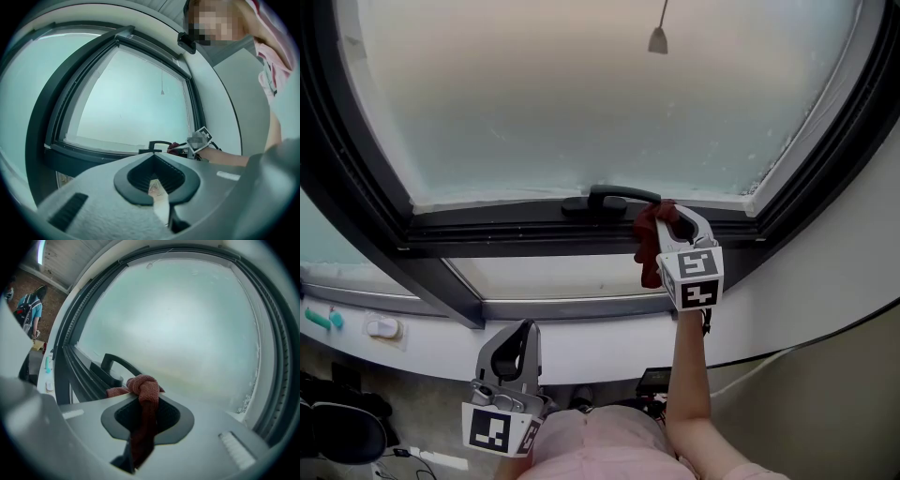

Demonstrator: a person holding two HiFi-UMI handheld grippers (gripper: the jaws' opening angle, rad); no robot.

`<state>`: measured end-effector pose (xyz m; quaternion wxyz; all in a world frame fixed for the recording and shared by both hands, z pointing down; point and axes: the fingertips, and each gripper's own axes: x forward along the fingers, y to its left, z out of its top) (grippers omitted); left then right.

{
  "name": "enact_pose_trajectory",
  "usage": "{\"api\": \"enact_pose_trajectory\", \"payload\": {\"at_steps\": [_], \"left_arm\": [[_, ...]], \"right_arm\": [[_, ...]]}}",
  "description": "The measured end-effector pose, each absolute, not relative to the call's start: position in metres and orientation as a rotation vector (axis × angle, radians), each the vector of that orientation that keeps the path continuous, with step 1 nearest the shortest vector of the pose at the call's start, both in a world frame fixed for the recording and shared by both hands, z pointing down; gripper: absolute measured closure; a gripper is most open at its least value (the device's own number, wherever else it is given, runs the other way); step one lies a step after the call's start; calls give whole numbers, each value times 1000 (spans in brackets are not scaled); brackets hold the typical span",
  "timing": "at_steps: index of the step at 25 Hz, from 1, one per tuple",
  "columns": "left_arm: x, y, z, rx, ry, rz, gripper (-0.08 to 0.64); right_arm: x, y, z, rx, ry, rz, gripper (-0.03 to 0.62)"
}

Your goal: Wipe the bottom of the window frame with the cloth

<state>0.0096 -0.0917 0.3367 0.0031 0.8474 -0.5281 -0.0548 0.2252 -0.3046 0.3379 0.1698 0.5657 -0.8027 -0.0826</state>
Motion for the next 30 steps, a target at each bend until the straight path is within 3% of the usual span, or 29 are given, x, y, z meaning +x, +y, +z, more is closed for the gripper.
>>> {"api": "enact_pose_trajectory", "payload": {"at_steps": [30], "left_arm": [[27, -102, 333, 2683, -1657, -144, 561]], "right_arm": [[343, -318, 339, 1846, -2167, -95, 528]]}}
